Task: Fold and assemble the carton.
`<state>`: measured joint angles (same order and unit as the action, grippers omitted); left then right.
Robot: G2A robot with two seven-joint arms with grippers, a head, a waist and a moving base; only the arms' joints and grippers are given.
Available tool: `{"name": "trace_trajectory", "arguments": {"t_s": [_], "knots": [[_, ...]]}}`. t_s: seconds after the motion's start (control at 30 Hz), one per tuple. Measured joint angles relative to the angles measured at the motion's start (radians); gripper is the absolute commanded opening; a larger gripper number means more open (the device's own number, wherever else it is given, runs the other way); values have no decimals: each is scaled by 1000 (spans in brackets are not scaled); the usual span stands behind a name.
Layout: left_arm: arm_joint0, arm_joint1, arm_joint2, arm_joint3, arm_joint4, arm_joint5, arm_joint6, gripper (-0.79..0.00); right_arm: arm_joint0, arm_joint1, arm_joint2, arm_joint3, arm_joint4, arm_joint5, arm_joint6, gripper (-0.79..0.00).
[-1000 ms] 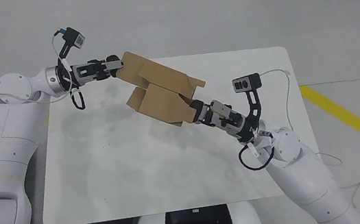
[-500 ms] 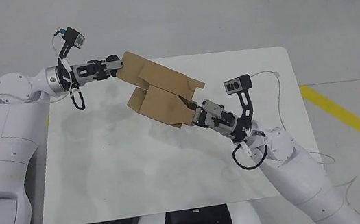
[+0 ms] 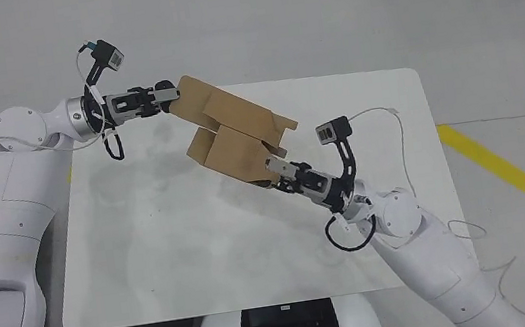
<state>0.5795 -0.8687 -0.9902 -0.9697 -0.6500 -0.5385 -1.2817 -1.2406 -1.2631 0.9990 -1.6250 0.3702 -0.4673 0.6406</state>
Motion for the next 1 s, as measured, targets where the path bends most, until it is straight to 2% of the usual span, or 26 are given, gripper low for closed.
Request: {"name": "trace_trajectory", "arguments": {"t_s": [0.1, 0.27, 0.47, 0.7, 0.87, 1.0], "knots": [[0, 0, 0, 0, 0, 0, 0, -785, -1, 0, 1, -4, -42, 11, -14, -379], [0, 0, 0, 0, 0, 0, 0, -785, -7, 1, 2, -13, -112, 28, -39, -437], [0, 0, 0, 0, 0, 0, 0, -785, -16, 3, 4, -24, -170, 44, -53, -610], [0, 0, 0, 0, 0, 0, 0, -785, -20, 3, 5, -33, -199, 47, -66, -686], [0, 0, 0, 0, 0, 0, 0, -785, -20, 3, 7, -36, -214, 44, -71, -779], [0, 0, 0, 0, 0, 0, 0, -785, -21, 3, 11, -38, -216, 47, -73, -785]]}}
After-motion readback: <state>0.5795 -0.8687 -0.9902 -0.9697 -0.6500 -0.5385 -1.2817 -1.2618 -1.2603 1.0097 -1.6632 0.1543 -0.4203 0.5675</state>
